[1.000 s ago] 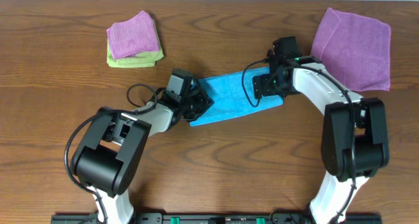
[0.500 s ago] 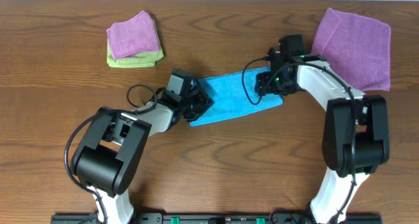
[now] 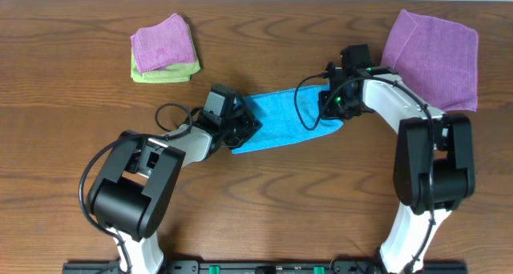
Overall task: Fold the cloth
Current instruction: 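Fold the strip's right end over toward the left gripper with the right gripper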
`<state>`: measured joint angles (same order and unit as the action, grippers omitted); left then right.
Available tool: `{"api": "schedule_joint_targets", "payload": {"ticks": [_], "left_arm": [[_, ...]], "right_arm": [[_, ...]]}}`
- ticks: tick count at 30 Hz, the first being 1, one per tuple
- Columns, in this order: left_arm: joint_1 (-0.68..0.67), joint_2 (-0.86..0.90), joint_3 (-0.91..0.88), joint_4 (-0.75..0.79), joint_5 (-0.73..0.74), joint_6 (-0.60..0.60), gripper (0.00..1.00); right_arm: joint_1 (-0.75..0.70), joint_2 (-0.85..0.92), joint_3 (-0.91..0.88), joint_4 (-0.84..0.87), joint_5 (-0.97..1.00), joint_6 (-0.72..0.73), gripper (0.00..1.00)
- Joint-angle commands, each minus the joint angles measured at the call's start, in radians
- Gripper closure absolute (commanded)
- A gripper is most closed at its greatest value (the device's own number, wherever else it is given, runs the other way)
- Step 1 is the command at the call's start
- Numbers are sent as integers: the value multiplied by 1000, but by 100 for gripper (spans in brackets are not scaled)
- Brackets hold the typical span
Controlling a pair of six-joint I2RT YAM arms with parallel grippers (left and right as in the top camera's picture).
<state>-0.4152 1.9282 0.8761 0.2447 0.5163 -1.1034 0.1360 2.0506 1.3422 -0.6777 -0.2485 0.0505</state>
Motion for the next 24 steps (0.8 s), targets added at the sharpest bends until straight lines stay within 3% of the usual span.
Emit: {"api": "schedule_joint_targets", "payload": {"ticks": [1, 10, 24], "left_arm": [[3, 35, -2, -11, -22, -5, 94], [3, 35, -2, -11, -18, -5, 94], [3, 35, -2, -4, 1, -5, 94]], "right_arm": [[3, 26, -1, -28, 64, 1, 98], [48, -31, 150, -154, 65, 3, 98], [205, -31, 230, -258, 65, 61, 98]]}}
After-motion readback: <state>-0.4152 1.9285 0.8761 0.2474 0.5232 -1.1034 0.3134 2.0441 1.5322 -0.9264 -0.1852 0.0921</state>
